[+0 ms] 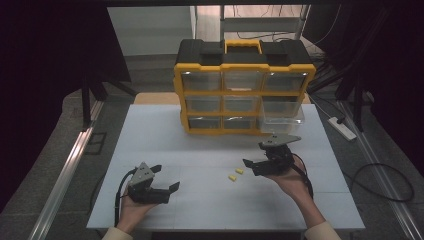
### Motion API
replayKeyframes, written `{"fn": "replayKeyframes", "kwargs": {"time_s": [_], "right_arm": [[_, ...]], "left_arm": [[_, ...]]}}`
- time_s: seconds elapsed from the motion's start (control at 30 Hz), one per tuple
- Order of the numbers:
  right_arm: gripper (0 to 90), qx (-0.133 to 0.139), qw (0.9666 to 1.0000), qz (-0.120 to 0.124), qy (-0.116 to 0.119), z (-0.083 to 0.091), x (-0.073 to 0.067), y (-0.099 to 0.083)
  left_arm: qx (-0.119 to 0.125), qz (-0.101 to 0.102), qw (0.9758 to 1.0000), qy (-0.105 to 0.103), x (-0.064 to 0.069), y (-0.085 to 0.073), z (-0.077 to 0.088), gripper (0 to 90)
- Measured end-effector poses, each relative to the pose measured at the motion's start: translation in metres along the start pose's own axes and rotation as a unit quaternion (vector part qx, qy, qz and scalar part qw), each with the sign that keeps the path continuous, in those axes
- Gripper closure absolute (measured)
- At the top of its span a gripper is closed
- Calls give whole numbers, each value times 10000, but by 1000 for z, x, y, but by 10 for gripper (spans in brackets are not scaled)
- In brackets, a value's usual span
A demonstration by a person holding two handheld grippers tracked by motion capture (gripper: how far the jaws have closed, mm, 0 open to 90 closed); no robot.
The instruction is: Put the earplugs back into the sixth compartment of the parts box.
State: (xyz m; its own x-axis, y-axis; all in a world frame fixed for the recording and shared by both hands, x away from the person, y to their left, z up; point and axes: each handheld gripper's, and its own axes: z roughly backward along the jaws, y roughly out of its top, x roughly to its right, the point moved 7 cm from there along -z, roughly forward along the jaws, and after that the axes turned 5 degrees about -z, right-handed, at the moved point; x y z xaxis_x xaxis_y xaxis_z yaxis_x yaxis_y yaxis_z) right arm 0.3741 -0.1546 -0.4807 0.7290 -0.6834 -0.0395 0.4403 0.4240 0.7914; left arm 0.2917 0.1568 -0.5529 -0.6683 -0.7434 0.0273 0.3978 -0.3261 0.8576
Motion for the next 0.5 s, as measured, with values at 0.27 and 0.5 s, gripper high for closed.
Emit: {"fn": "replayKeyframes", "kwargs": {"time_s": [0.27,0.5], "right_arm": [[177,-271,9996,104,5,-18,-5,5],[183,-453,9989,138,23,-29,-6,4]], "left_arm": [[-18,-5,10000,-23,1,0,-1,82],[-18,-20,10000,-29,1,0,-1,83]]}}
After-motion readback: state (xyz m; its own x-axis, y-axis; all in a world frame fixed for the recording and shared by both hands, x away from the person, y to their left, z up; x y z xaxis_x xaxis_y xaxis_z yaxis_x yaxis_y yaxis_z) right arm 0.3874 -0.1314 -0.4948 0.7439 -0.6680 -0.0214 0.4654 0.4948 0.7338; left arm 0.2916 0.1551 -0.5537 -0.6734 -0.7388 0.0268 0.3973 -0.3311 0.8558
